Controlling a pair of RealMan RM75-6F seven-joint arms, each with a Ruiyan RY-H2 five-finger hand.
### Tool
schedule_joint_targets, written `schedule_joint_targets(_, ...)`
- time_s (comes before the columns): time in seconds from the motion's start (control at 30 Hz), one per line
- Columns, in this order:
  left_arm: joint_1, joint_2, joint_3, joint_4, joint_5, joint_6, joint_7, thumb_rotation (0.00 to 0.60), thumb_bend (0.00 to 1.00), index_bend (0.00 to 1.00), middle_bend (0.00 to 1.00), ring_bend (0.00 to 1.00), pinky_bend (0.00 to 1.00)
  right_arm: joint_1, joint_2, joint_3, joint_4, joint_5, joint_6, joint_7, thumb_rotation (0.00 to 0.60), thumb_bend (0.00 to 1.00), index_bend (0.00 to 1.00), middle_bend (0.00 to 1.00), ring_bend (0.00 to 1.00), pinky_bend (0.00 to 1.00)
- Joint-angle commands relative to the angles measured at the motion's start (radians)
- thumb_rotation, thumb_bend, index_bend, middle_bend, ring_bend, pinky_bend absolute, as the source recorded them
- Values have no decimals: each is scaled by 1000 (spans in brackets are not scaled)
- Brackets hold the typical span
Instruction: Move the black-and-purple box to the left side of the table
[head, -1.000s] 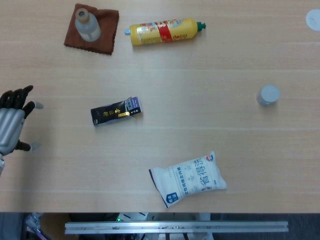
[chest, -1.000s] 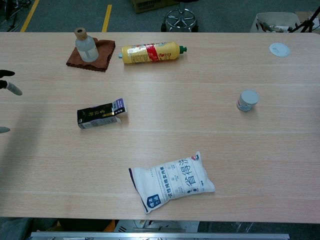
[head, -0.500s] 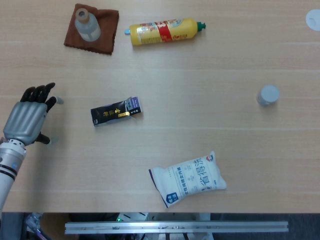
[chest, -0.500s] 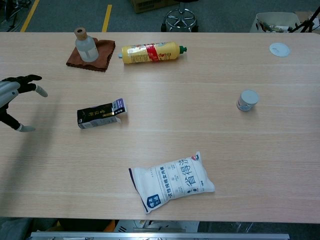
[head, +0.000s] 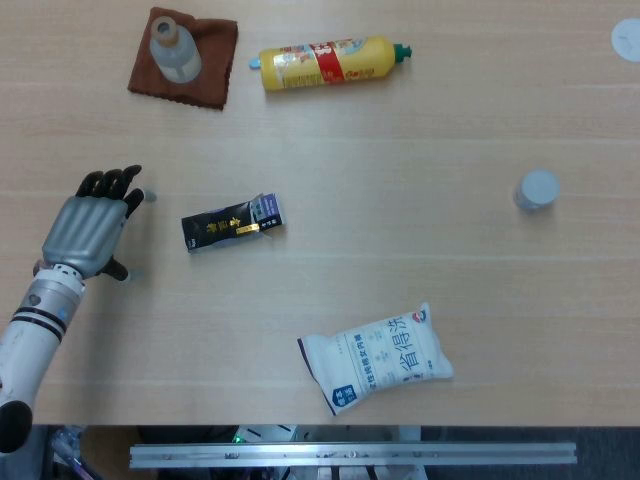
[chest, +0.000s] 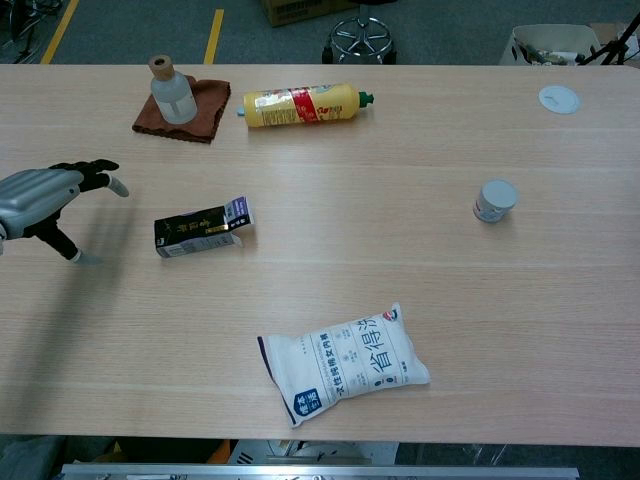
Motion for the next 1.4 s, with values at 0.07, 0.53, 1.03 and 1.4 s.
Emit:
schedule_joint_targets(0.07,-17,-13,1,7,-8,-13,7,600,0,199,0,0,45,-1,0,0,1,1,-1,1,600,228,311,221,150,222)
schedule_joint_targets(0.53,-90,-55,0,-16,-56,-63,40,600,0,199,0,0,45,-5,-6,-2,14,4,-2,16,600,228,311,221,150,222)
schedule_joint_targets(1.03,-129,-121,-7,38,-85,-60,27,600,0,200,0,0,45,-16,-5,-3,26,9,4,36,600,228,311,221,150,222)
schedule_joint_targets(1.4,-145,-168,-15,114,-71,-67,-28,600,0,201,0,0,45,-21,-1,-1,20,9,11,33,600,228,311,221,150,222)
